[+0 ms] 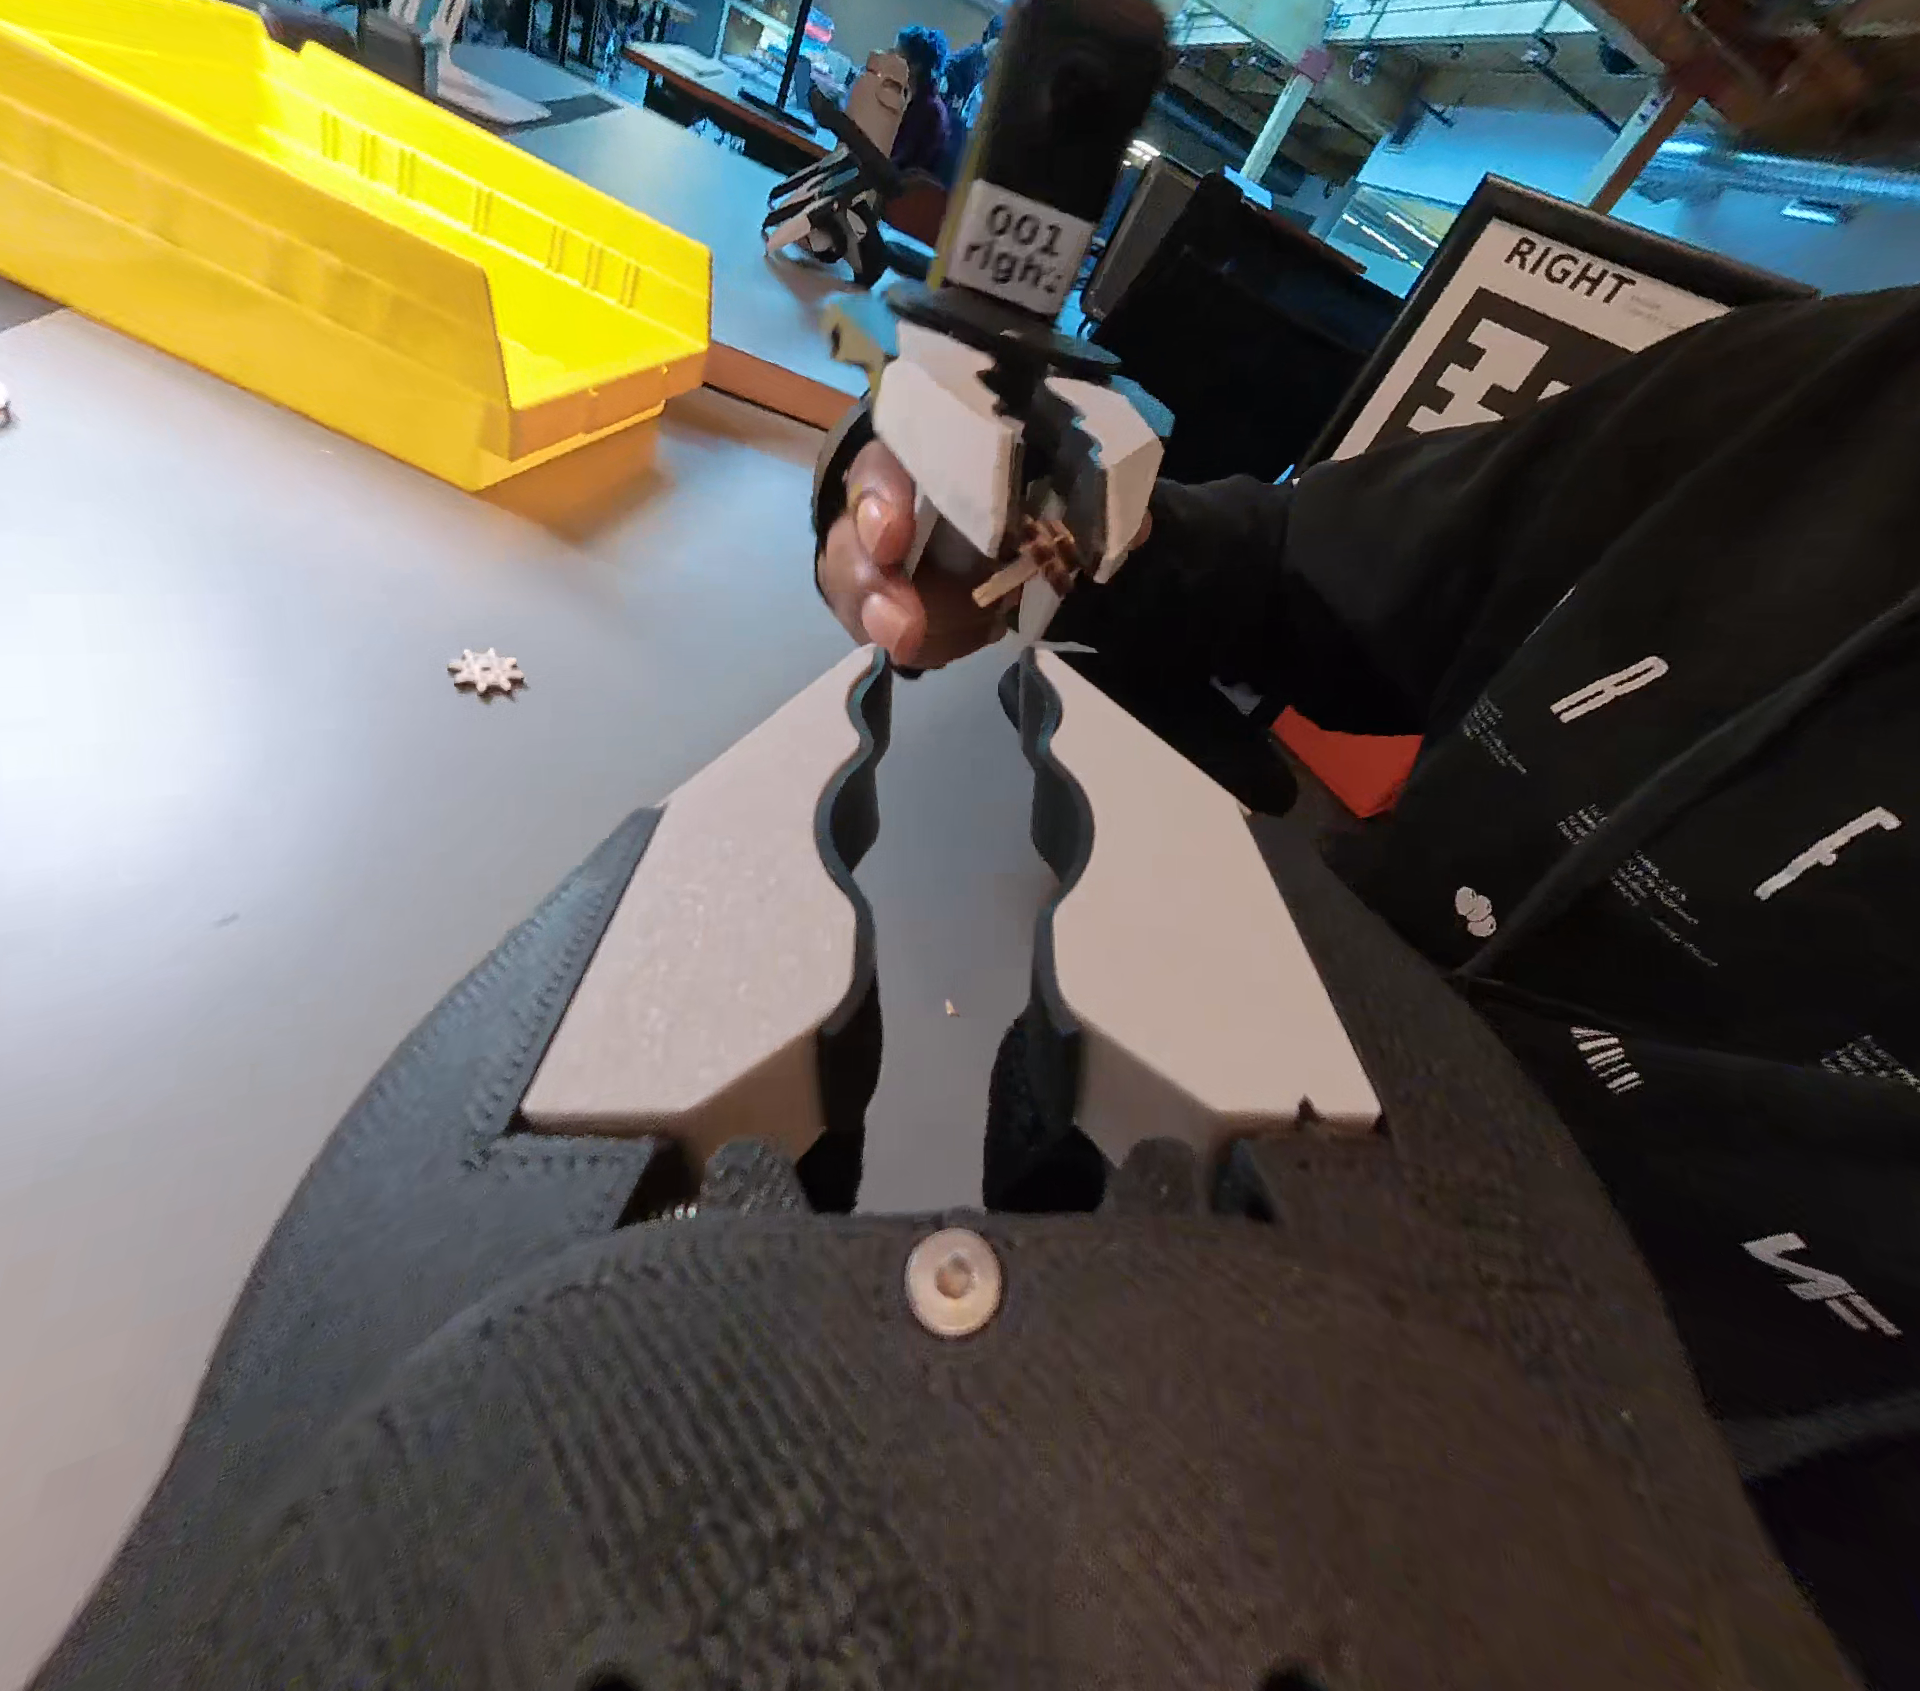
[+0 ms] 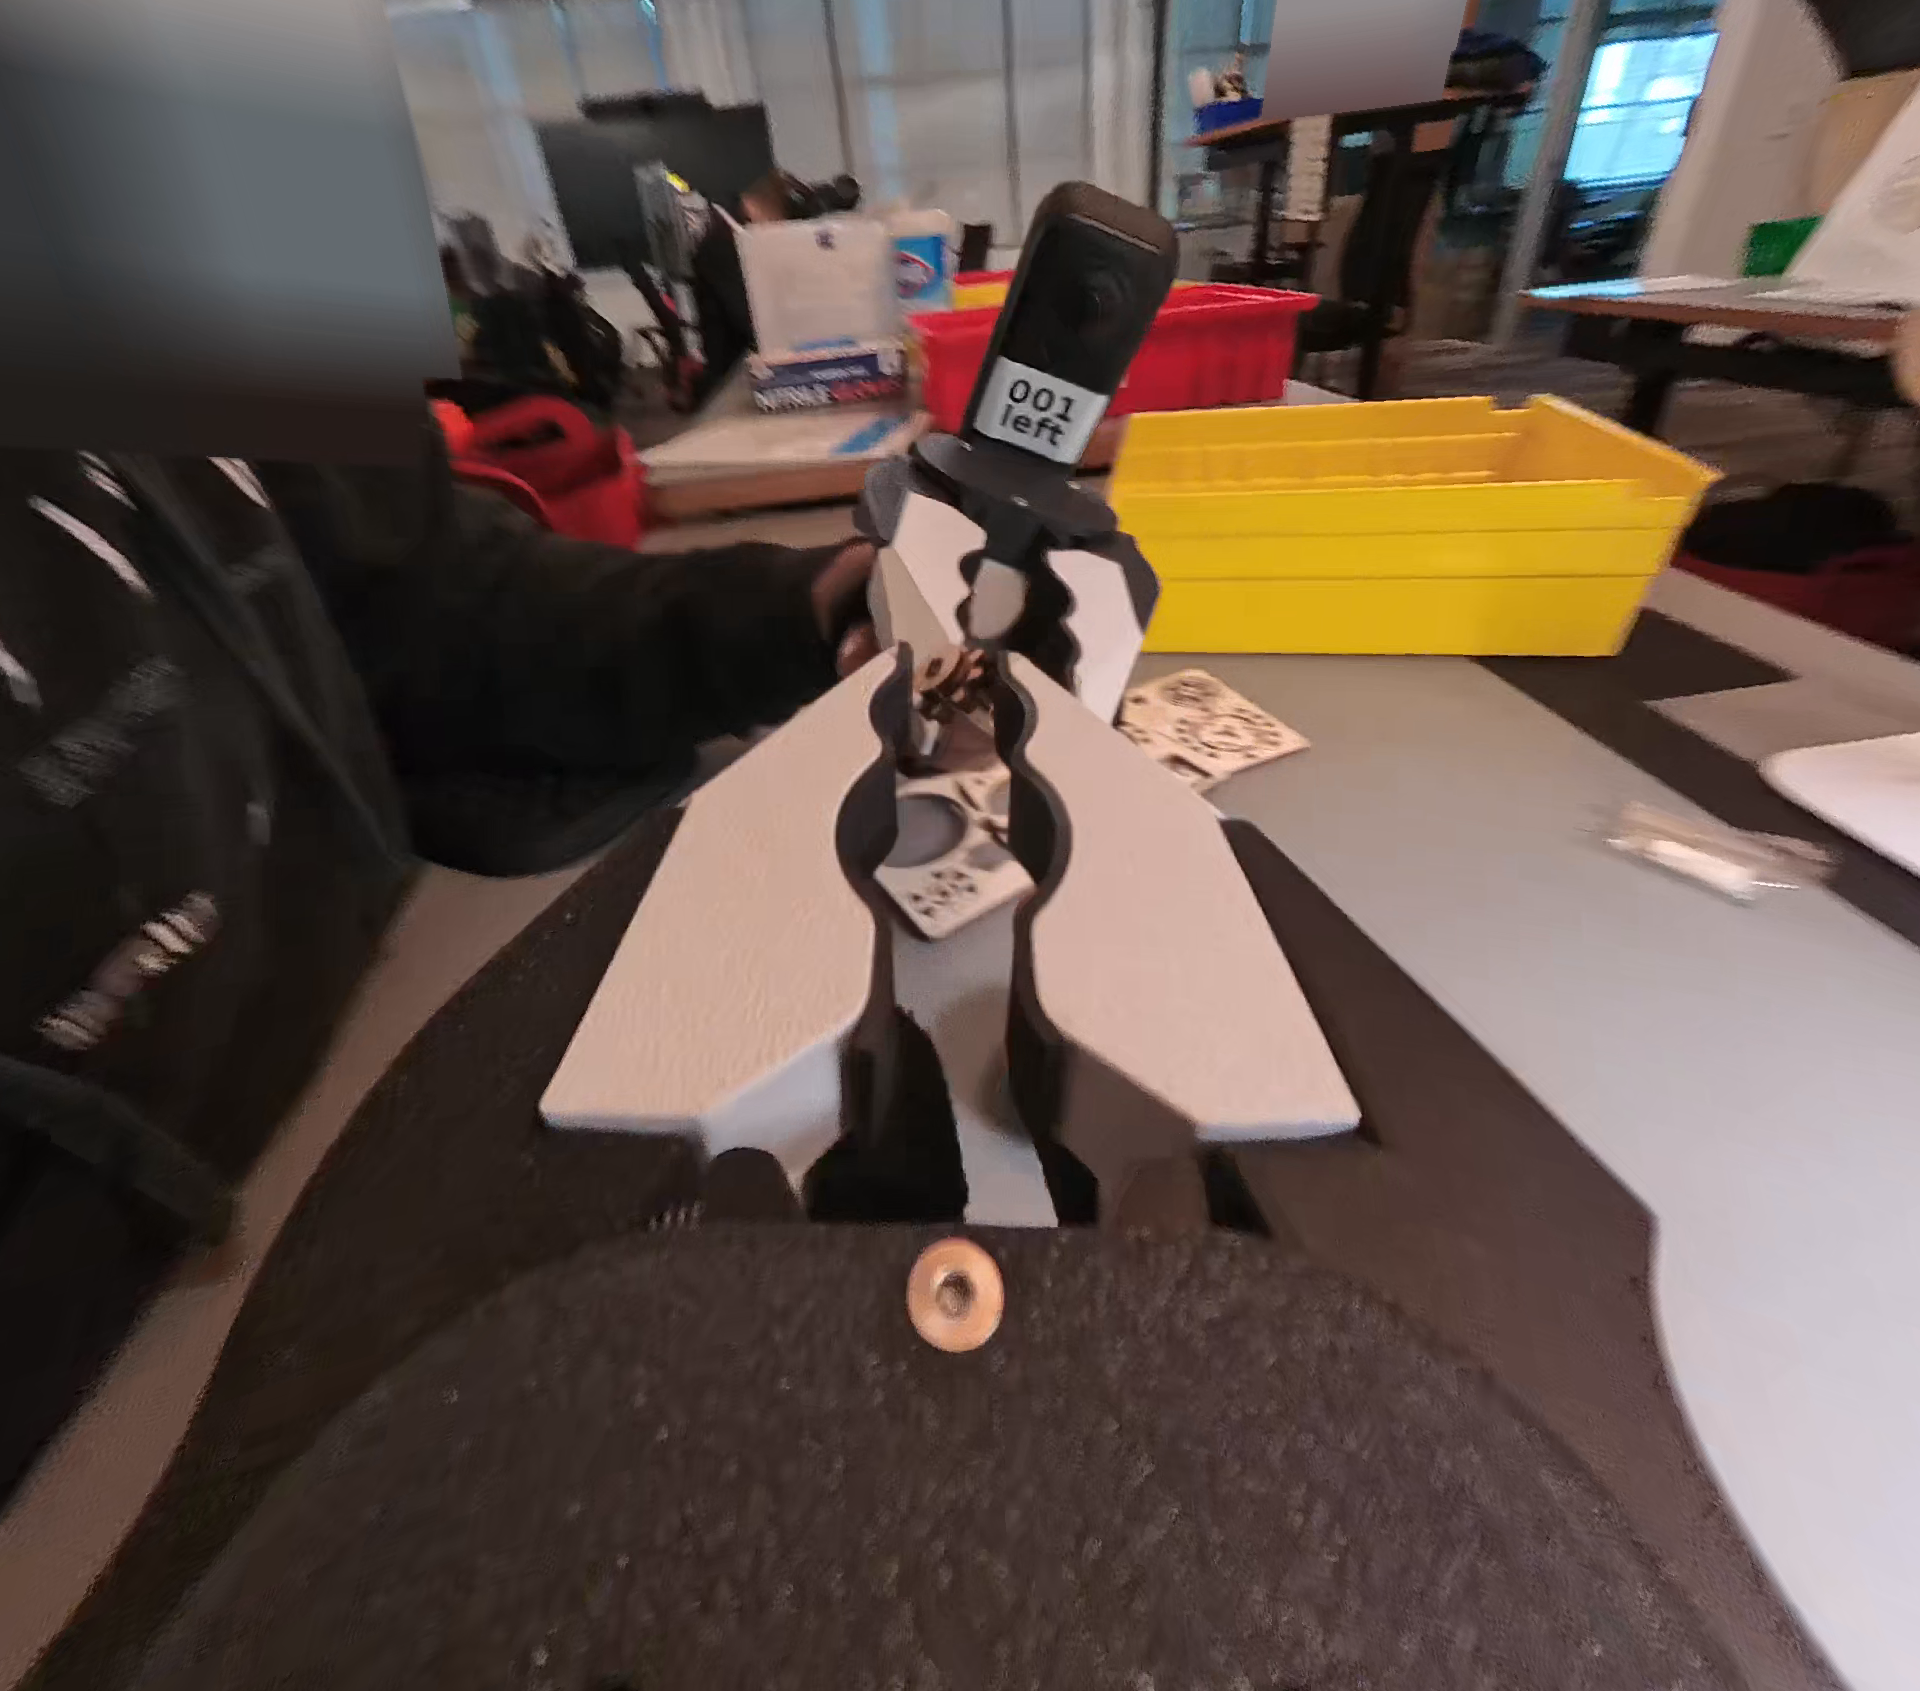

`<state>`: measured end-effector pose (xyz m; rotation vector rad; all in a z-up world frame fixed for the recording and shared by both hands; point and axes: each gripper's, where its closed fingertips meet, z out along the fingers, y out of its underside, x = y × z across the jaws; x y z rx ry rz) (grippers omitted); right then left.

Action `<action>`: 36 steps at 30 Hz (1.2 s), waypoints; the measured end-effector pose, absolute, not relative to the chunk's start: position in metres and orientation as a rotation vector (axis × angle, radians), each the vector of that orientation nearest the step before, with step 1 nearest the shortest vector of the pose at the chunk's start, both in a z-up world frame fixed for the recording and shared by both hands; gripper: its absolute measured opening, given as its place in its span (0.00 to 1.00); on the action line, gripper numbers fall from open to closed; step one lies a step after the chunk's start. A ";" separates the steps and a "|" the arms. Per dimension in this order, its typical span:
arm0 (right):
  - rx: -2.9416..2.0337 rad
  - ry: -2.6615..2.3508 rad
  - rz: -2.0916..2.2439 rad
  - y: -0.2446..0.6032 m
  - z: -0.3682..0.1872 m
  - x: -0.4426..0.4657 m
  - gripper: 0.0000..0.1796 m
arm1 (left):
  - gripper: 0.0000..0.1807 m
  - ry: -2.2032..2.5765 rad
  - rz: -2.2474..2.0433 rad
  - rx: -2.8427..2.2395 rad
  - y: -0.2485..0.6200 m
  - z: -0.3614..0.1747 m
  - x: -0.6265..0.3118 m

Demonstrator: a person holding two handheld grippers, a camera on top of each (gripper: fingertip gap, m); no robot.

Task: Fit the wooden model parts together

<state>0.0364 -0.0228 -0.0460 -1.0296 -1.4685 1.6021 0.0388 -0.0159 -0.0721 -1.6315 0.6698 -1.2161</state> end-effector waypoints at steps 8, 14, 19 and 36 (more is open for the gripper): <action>-1.053 -1.372 2.020 -0.030 -0.036 0.039 0.07 | 0.04 0.770 -1.147 -1.516 -0.028 -0.056 0.048; -1.088 -1.361 2.084 -0.025 -0.040 0.035 0.07 | 0.01 0.726 -1.128 -1.535 -0.020 -0.061 0.040; -1.114 -1.326 2.177 -0.020 -0.041 0.036 0.07 | 0.05 0.748 -1.099 -1.542 -0.020 -0.065 0.038; -1.266 -1.677 1.603 -0.001 -0.079 0.015 0.12 | 0.01 0.659 -0.953 -1.605 0.002 -0.089 0.019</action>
